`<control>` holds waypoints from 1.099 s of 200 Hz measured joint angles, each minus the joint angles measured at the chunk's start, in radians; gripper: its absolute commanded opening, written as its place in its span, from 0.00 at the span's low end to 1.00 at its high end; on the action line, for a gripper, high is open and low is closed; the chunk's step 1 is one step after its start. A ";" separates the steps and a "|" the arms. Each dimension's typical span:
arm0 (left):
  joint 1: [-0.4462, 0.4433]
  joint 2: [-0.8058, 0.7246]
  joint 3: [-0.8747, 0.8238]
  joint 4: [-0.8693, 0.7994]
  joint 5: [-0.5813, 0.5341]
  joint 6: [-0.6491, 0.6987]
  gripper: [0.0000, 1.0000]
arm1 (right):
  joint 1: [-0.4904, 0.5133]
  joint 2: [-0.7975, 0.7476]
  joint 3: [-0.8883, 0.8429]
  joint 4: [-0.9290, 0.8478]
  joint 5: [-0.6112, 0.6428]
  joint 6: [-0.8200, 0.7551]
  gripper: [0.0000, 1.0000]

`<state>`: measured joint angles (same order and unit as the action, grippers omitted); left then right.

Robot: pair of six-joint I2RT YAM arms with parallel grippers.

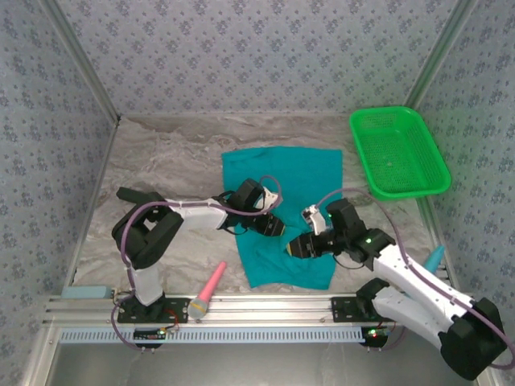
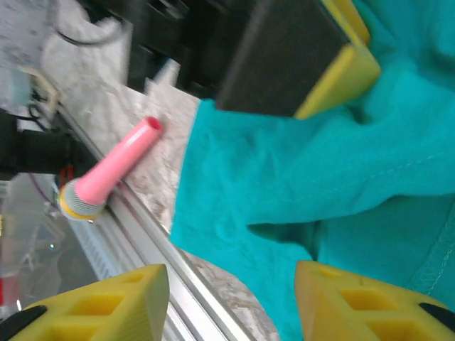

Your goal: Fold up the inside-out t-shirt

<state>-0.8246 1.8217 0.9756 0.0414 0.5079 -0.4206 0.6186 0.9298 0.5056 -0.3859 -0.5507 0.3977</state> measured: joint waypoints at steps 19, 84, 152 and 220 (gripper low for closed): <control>0.000 0.000 0.008 -0.003 0.000 0.000 0.37 | 0.042 0.071 -0.022 0.028 0.035 0.002 0.60; 0.000 0.000 0.018 -0.003 0.000 -0.018 0.37 | 0.088 0.224 -0.025 0.111 0.043 -0.047 0.56; 0.000 0.032 0.039 0.008 -0.003 -0.019 0.37 | 0.166 0.210 -0.006 0.081 -0.030 -0.042 0.52; 0.045 0.063 0.103 -0.005 -0.020 -0.010 0.38 | 0.113 0.010 0.026 -0.010 -0.015 0.006 0.58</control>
<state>-0.7792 1.8851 1.0790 0.0364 0.4877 -0.4305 0.7319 0.9394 0.5320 -0.3962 -0.5659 0.4034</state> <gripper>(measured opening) 0.371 0.571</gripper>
